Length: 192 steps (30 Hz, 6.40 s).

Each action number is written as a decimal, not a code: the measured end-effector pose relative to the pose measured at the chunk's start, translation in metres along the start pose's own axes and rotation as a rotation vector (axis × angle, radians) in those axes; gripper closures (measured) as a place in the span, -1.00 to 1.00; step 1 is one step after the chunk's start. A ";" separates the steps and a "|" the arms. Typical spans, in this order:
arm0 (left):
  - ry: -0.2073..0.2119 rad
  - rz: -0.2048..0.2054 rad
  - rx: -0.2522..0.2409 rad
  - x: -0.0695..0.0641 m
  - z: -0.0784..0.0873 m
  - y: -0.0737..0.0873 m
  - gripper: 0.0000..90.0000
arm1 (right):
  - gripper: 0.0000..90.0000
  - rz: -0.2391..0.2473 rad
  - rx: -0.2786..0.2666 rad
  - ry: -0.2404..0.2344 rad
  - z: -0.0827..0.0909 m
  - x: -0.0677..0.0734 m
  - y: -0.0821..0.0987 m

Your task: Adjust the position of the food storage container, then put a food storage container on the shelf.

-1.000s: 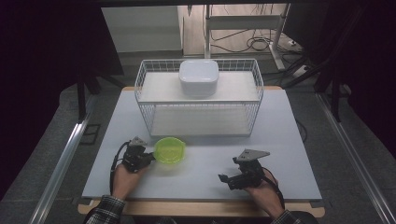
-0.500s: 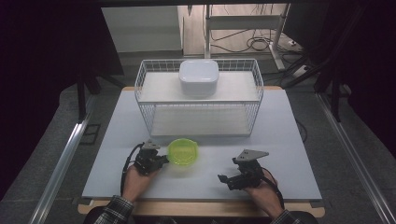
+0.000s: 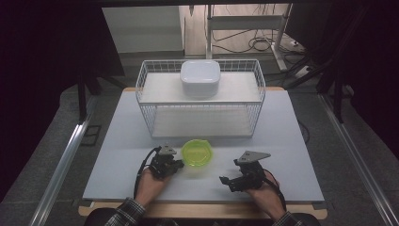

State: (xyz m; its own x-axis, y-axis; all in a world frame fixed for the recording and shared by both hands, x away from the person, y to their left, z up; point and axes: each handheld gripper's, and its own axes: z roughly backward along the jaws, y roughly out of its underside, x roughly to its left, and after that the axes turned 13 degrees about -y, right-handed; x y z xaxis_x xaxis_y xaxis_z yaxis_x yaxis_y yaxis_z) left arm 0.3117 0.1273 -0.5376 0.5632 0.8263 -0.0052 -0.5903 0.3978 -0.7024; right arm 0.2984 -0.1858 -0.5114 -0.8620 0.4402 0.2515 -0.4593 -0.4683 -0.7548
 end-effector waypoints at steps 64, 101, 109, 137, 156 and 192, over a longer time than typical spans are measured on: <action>-0.110 -0.099 -0.115 -0.004 0.067 0.041 -0.85 | -0.67 -0.086 -0.027 -0.030 0.006 -0.019 -0.033; -0.113 -0.122 -0.100 -0.002 0.064 0.043 -0.83 | 0.81 -0.529 -0.083 -0.350 -0.043 -0.077 -0.069; -0.118 -0.119 -0.111 -0.002 0.065 0.043 -0.83 | 0.82 -0.502 -0.109 -0.333 -0.036 -0.069 -0.073; -0.119 -0.119 -0.131 -0.001 0.067 0.042 -0.86 | 0.82 -0.386 -0.297 -0.364 0.045 -0.037 -0.141; -0.117 -0.119 -0.133 -0.001 0.066 0.043 -0.88 | 0.82 -0.353 -0.443 -0.306 0.096 -0.040 -0.226; -0.097 -0.130 -0.130 -0.003 0.065 0.043 -0.88 | 0.81 -0.578 -0.587 -0.024 0.067 -0.071 -0.300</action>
State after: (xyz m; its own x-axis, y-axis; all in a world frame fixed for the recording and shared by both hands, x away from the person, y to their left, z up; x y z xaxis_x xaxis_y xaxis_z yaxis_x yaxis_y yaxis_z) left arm 0.2472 0.1683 -0.5215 0.5677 0.8085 0.1551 -0.4331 0.4535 -0.7790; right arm 0.4833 -0.1277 -0.2624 -0.5312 0.4693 0.7054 -0.6509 0.3070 -0.6943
